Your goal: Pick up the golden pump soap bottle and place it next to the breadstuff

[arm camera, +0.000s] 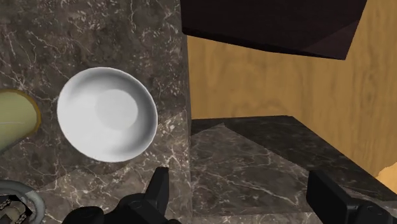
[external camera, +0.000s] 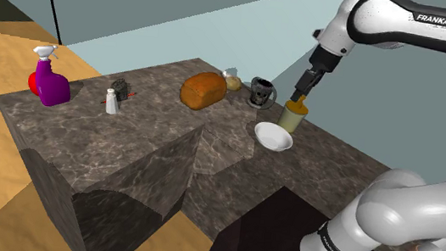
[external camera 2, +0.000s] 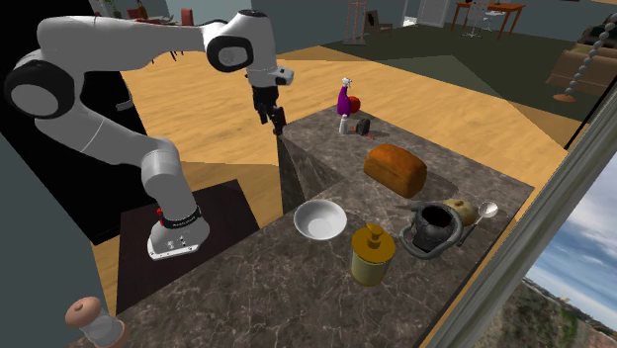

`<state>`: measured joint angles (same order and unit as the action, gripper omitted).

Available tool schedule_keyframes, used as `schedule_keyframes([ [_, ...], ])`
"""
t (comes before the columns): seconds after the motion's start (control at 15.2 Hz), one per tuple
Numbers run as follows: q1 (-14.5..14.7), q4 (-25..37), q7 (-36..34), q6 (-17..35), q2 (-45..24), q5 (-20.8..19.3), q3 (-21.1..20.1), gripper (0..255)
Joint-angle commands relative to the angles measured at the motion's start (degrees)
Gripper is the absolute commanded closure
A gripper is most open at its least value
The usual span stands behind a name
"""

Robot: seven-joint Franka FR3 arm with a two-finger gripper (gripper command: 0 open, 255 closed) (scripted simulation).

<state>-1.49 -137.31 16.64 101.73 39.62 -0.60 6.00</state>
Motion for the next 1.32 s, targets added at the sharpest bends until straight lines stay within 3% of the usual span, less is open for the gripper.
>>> schedule_keyframes([
  [0.0, -0.77, -0.22, 3.11, 1.81, -1.35, -1.21, 2.47, 0],
  [0.66, -2.8, 4.03, 18.27, 11.07, -13.77, -3.58, 14.76, 0],
  [0.99, -2.79, 9.0, 26.79, 14.87, -22.45, -1.37, 20.82, 0],
  [1.25, -2.73, 14.35, 34.45, 16.96, -30.6, 2.74, 25.35, 0],
])
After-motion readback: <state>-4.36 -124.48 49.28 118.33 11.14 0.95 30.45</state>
